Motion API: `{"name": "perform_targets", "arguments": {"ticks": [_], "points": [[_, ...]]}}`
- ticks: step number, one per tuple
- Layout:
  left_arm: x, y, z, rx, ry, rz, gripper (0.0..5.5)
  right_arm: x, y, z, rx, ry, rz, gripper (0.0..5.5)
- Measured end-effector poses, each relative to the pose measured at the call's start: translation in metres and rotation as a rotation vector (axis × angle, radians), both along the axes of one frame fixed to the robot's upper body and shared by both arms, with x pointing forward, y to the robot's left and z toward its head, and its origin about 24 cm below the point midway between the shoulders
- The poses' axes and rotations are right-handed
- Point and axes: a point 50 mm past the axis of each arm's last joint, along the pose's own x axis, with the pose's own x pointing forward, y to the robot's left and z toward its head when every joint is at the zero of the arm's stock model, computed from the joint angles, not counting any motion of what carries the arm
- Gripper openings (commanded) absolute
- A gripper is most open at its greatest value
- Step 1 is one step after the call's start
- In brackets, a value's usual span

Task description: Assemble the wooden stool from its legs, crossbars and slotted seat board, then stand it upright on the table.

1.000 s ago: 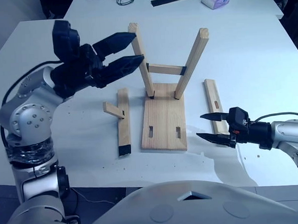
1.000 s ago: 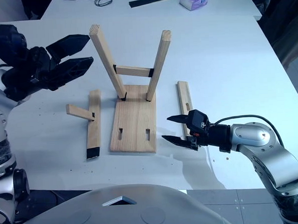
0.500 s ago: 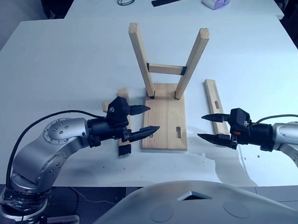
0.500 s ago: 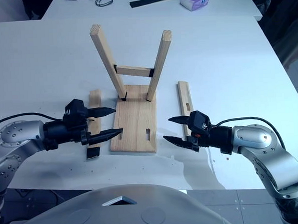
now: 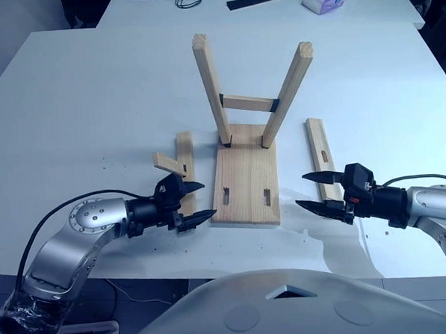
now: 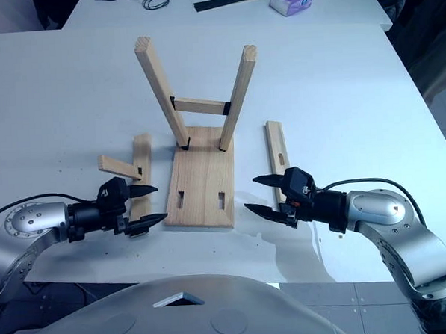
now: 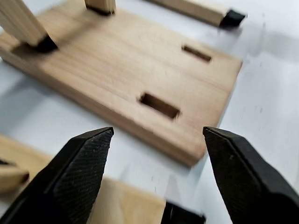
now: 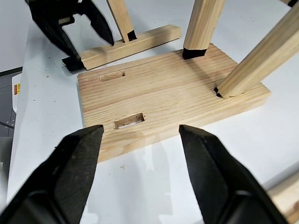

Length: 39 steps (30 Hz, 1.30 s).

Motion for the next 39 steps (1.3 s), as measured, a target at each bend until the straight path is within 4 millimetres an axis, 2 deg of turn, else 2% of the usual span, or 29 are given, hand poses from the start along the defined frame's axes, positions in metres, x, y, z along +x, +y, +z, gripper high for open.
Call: {"name": "perform_targets", "arguments": {"ticks": [8,23,29,32,39], "points": [[-0.004,0.018,-0.009,0.095,-0.022,-0.078,3.57,-0.005,0.001,-0.003,0.002,0.006,-0.015,2.99],[0.013,0.054,0.003,0.215,-0.032,-0.087,3.57,-0.010,0.003,-0.005,0.004,0.001,-0.048,2.99],[0.023,0.061,0.019,0.191,-0.071,-0.023,3.57,-0.012,0.003,-0.005,-0.004,0.000,-0.055,2.99],[0.025,0.058,0.026,0.169,-0.079,-0.012,3.57,-0.013,0.003,-0.005,-0.005,0.000,-0.066,2.99],[0.020,0.051,0.033,0.147,-0.033,0.046,3.57,-0.015,0.004,-0.005,-0.004,-0.004,-0.070,2.99]]}}
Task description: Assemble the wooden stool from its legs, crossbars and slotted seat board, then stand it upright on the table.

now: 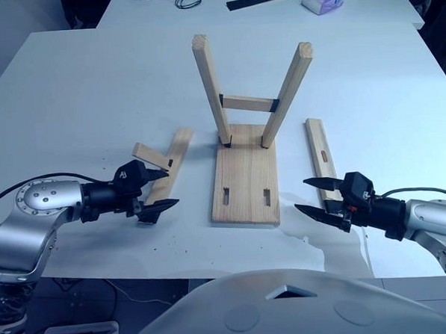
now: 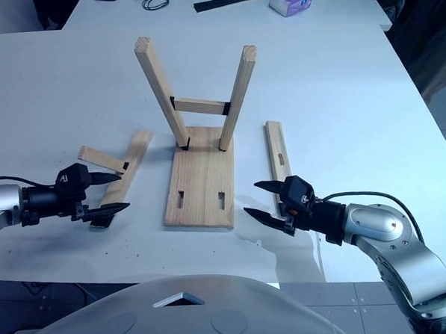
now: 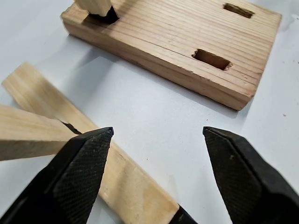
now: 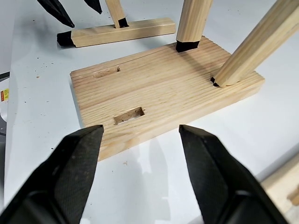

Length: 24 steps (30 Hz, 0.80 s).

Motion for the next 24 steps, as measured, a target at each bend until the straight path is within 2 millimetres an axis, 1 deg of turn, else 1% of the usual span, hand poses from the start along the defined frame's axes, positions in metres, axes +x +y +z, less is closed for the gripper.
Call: {"name": "perform_targets", "arguments": {"ticks": [4,6,8,11,13,18,24], "points": [[-0.014,0.001,-0.005,0.010,0.084,0.085,3.57,-0.002,0.000,0.000,-0.002,0.003,-0.004,2.99],[-0.018,0.001,-0.006,0.007,0.109,0.162,3.57,-0.003,-0.001,-0.001,-0.007,0.006,-0.012,2.99],[-0.020,0.001,-0.007,0.008,0.122,0.237,3.90,-0.004,-0.001,-0.001,-0.009,0.007,-0.016,2.99],[-0.018,0.001,-0.007,0.023,0.119,0.340,4.35,-0.006,-0.003,-0.001,-0.016,0.008,-0.031,2.99],[-0.012,-0.001,-0.004,0.029,0.075,0.400,4.35,-0.007,-0.003,-0.001,-0.017,0.010,-0.033,2.99],[0.003,-0.001,0.001,0.032,0.012,0.480,4.35,-0.006,-0.003,0.000,-0.019,0.004,-0.034,2.99],[0.002,0.000,-0.009,0.032,0.021,0.525,4.35,-0.002,-0.003,0.002,-0.018,-0.011,-0.022,2.99]]}}
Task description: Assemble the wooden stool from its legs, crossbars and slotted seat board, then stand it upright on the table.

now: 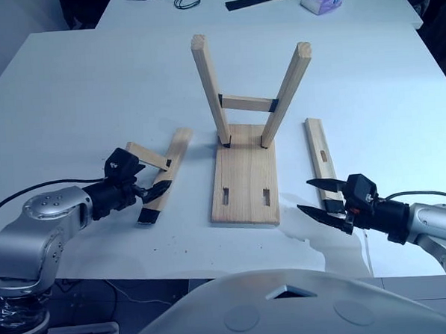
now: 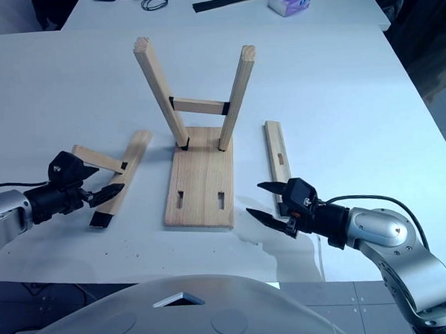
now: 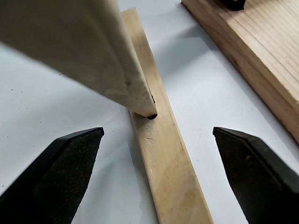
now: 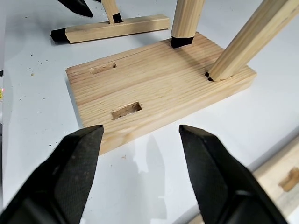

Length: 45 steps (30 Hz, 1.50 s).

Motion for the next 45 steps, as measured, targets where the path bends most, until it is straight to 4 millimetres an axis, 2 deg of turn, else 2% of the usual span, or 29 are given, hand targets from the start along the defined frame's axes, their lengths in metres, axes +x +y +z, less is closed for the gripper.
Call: {"name": "perform_targets", "arguments": {"ticks": [8,11,16,22,29,34,37,39,42,45], "points": [[-0.007,0.001,-0.009,-0.002,0.008,0.012,4.35,0.000,-0.001,-0.001,0.000,0.006,0.006,2.99],[-0.022,0.001,-0.029,-0.012,0.120,0.029,4.35,0.000,-0.001,-0.001,-0.001,0.006,0.007,2.99],[-0.019,-0.002,-0.028,-0.019,0.104,0.021,4.35,0.001,-0.001,-0.001,-0.002,0.004,0.007,2.99],[-0.003,-0.001,-0.020,-0.002,0.032,0.013,4.35,0.000,0.000,-0.002,-0.003,0.007,0.012,2.99],[0.008,-0.013,-0.016,-0.018,-0.046,-0.037,4.35,0.006,-0.001,-0.001,-0.007,0.001,0.040,2.99],[0.029,-0.025,0.009,-0.098,-0.173,-0.099,4.35,0.013,-0.006,0.004,-0.027,-0.016,0.061,2.99],[0.043,-0.023,0.024,-0.090,-0.234,-0.108,4.35,0.013,-0.007,0.004,-0.028,-0.009,0.064,2.99],[0.057,-0.016,0.026,-0.047,-0.281,-0.082,4.35,0.016,-0.008,0.003,-0.028,-0.012,0.062,2.99],[0.066,-0.011,0.009,0.039,-0.280,-0.076,4.35,0.020,-0.004,0.004,-0.020,-0.025,0.081,2.99],[0.059,-0.015,-0.021,0.070,-0.208,-0.101,4.35,0.022,-0.001,0.004,-0.016,-0.030,0.094,2.99]]}}
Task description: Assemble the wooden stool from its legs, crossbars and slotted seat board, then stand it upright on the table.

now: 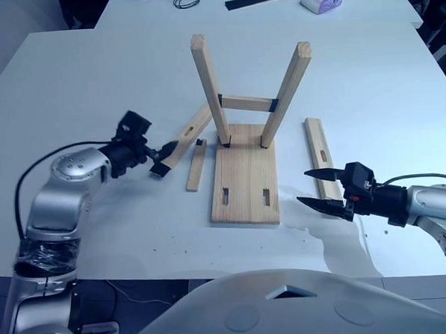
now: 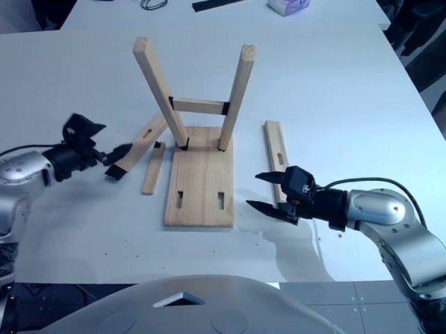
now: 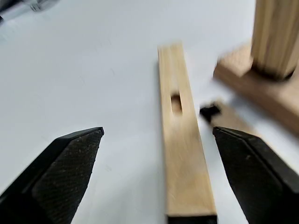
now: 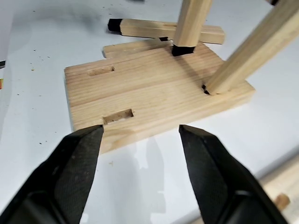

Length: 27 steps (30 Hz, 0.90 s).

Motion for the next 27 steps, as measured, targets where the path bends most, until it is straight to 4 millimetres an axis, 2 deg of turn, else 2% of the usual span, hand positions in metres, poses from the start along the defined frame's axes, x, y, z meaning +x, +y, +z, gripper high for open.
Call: {"name": "perform_targets", "arguments": {"ticks": [4,7,13,17,24,27], "points": [[-0.012,-0.007,-0.025,-0.021,0.069,-0.021,4.35,0.001,0.002,-0.001,0.002,0.001,0.008,2.99],[-0.016,-0.002,-0.029,-0.012,0.061,-0.026,4.35,0.001,0.002,-0.002,0.003,0.004,0.008,2.99],[-0.036,0.014,-0.027,-0.005,0.099,0.012,4.35,-0.005,-0.001,-0.004,-0.004,0.018,-0.014,2.99],[-0.052,0.008,-0.025,-0.025,0.130,-0.005,4.35,-0.008,-0.001,-0.007,-0.001,0.018,-0.043,2.99],[-0.045,0.002,-0.024,-0.034,0.139,0.005,4.35,-0.006,0.002,-0.008,0.000,0.000,-0.043,2.99],[-0.051,0.003,-0.019,-0.042,0.169,0.022,4.35,-0.005,0.002,-0.007,0.001,-0.007,-0.039,2.99]]}}
